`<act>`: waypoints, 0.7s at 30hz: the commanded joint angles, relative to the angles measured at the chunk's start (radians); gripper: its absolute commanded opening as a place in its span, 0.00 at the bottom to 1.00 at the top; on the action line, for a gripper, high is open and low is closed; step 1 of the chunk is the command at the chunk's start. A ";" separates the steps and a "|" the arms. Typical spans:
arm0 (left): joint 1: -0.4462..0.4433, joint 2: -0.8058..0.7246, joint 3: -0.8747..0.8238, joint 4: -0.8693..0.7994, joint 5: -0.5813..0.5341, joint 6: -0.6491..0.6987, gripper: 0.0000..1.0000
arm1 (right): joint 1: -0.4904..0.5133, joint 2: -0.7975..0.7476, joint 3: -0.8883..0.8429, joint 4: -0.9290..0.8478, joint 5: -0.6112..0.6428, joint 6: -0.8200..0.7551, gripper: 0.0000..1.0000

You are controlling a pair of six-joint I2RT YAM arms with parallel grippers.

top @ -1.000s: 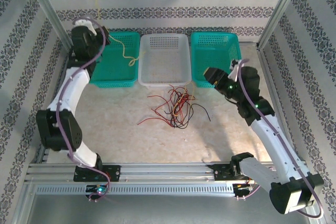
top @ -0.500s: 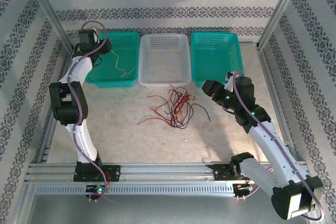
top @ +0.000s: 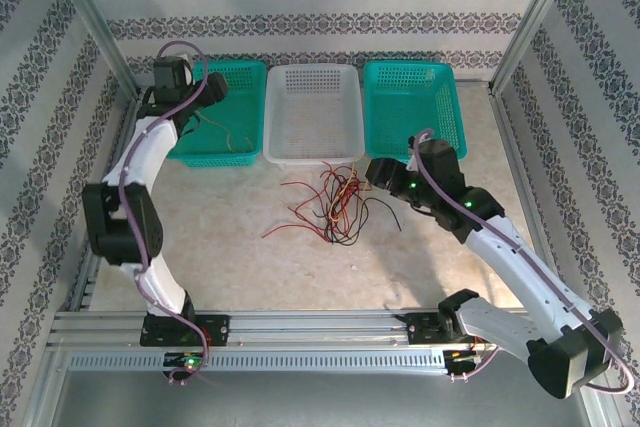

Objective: Untangle the cables

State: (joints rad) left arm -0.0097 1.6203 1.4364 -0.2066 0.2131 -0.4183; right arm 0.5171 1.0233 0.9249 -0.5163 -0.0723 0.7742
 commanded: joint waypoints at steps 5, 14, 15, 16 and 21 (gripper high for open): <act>-0.241 -0.221 -0.159 -0.072 0.179 0.040 0.77 | 0.062 0.105 -0.017 -0.228 0.199 0.060 0.67; -0.437 -0.522 -0.566 -0.099 0.171 -0.019 0.69 | 0.148 0.235 -0.062 -0.163 0.176 0.097 0.68; -0.437 -0.566 -0.617 -0.077 0.175 -0.049 0.68 | 0.151 0.239 -0.074 -0.122 0.161 0.093 0.67; -0.438 -0.606 -0.661 -0.059 0.174 -0.076 0.67 | 0.152 0.246 -0.090 -0.077 0.145 0.097 0.65; -0.438 -0.708 -0.764 0.019 0.189 -0.160 0.66 | 0.152 0.327 -0.105 0.026 0.108 0.109 0.58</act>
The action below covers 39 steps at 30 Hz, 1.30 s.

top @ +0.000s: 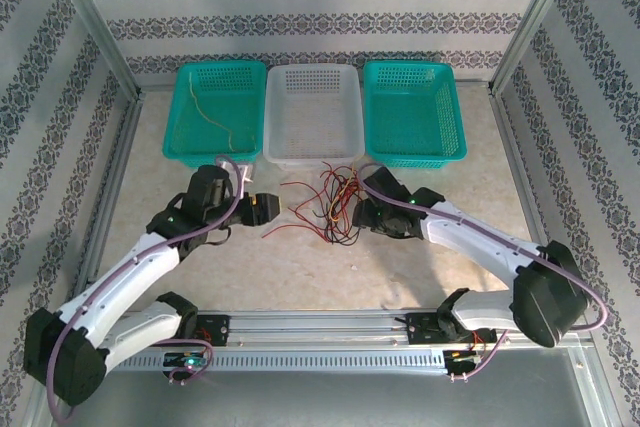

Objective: Untangle the cables

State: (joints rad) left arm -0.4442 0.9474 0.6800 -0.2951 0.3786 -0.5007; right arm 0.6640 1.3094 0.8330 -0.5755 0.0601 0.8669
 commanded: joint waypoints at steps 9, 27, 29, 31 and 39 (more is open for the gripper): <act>-0.008 0.059 0.009 0.166 0.092 -0.095 0.63 | 0.008 0.210 0.076 0.090 -0.009 -0.048 0.17; -0.140 0.147 0.081 0.370 0.188 -0.041 0.65 | 0.187 -0.213 0.263 -0.022 0.099 -0.181 0.00; -0.160 0.147 0.094 0.418 0.208 -0.033 0.65 | 0.187 -0.229 0.299 -0.026 0.097 -0.187 0.00; -0.176 0.144 0.099 0.483 0.239 -0.038 0.66 | 0.187 -0.233 0.337 -0.025 0.084 -0.193 0.00; -0.223 0.147 0.106 0.632 0.276 -0.043 0.70 | 0.187 -0.243 0.426 0.057 0.013 -0.186 0.00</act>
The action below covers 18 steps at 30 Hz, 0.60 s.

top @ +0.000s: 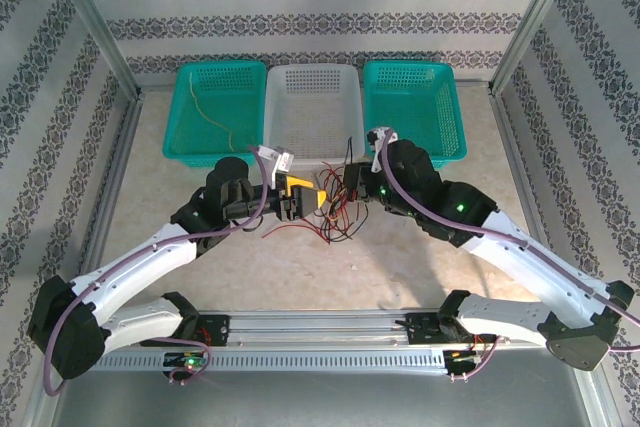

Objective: Untangle the cables

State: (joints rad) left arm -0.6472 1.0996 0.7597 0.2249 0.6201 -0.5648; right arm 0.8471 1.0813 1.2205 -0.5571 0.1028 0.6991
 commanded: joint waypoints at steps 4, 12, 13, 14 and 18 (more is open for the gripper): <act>-0.026 -0.001 0.035 0.116 0.049 0.034 0.71 | 0.003 -0.016 0.056 0.061 -0.054 -0.013 0.00; -0.049 0.008 0.075 0.106 0.064 0.096 0.71 | 0.003 -0.018 0.031 0.132 -0.097 0.014 0.00; -0.054 0.013 0.089 0.098 0.067 0.108 0.71 | 0.002 -0.015 0.030 0.140 -0.102 0.016 0.00; -0.058 0.022 0.099 0.089 0.067 0.120 0.70 | 0.002 -0.014 0.028 0.153 -0.107 0.019 0.00; -0.069 0.057 0.128 0.088 0.078 0.129 0.64 | 0.001 -0.017 0.024 0.209 -0.126 0.027 0.00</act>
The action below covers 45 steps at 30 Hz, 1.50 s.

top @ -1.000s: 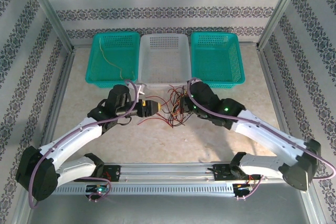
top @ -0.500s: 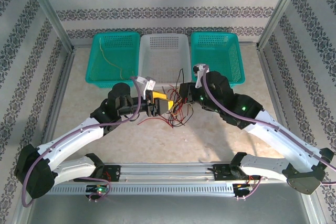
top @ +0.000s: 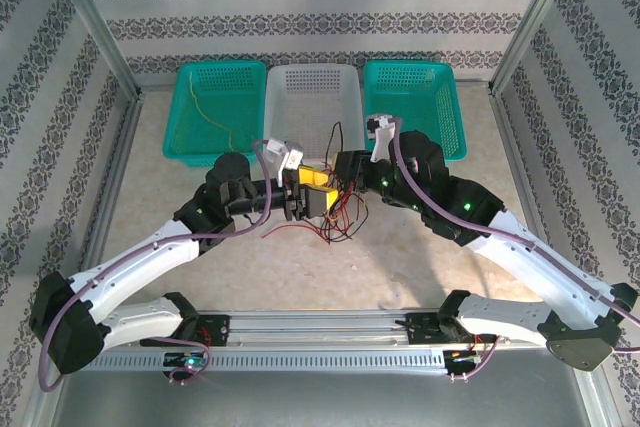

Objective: Untangle the cables

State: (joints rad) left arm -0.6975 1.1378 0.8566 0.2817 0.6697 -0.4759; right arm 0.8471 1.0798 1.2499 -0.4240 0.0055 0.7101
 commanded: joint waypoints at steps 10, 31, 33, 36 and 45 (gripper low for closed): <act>-0.030 0.076 -0.017 0.198 0.024 -0.136 0.18 | 0.004 -0.050 -0.053 0.233 -0.011 -0.009 0.00; 0.174 0.393 0.429 -0.254 -0.149 -0.053 0.00 | -0.102 -0.355 -0.257 -0.232 0.332 0.104 0.72; 0.235 0.486 0.524 -0.248 -0.091 -0.115 0.00 | -0.106 -0.391 -0.299 -0.260 0.329 0.132 0.72; 0.301 0.628 0.670 -0.232 -0.022 -0.186 0.00 | -0.106 -0.423 -0.347 -0.268 0.318 0.162 0.72; 0.381 0.894 0.909 -0.295 0.075 -0.262 0.64 | -0.106 -0.307 -0.284 -0.271 0.271 0.090 0.69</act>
State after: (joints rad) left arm -0.3206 2.0380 1.7523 0.0273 0.6777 -0.6933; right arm 0.7479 0.7322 0.9184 -0.6819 0.2932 0.8356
